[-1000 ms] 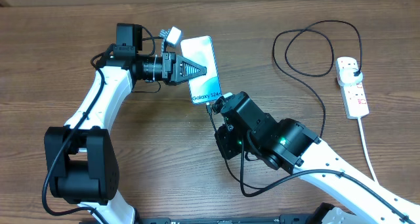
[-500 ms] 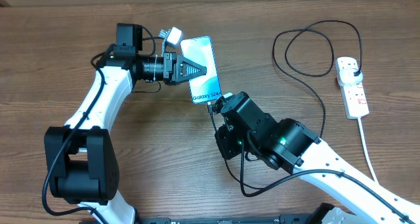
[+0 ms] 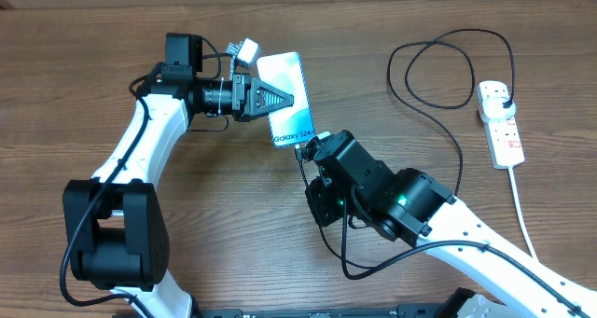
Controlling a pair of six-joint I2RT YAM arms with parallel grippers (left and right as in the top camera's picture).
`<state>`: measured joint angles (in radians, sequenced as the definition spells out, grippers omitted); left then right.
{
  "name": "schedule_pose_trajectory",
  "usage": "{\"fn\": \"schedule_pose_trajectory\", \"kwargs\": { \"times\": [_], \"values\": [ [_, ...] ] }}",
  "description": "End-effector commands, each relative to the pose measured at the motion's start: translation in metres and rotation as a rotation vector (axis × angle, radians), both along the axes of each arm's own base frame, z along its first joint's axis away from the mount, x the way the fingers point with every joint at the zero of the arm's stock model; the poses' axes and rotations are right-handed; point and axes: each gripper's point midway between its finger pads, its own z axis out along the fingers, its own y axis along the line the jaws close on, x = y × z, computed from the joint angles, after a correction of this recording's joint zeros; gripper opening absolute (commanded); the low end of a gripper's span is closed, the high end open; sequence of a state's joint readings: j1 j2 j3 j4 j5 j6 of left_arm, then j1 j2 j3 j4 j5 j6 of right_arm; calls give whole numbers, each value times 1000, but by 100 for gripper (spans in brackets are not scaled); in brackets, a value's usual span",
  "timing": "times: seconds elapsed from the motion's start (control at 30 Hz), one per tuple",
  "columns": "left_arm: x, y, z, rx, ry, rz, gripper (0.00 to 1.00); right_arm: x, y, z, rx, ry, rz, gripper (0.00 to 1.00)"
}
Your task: Plug charger to phone and switch on socket
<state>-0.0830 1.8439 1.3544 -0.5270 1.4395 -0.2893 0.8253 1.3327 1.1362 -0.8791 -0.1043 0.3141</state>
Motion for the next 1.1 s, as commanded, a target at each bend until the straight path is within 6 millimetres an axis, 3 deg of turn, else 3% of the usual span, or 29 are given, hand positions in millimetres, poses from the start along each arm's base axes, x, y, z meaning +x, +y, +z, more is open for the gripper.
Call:
{"fn": "schedule_pose_trajectory", "kwargs": {
  "times": [0.0, 1.07],
  "values": [
    [-2, 1, 18, -43, -28, -21, 4, -1, 3, 1, 12, -2, 4, 4],
    [-5, 1, 23, -71, -26, -40, 4, -1, 7, 2, 40, 19, -10, 4]
  ]
}}
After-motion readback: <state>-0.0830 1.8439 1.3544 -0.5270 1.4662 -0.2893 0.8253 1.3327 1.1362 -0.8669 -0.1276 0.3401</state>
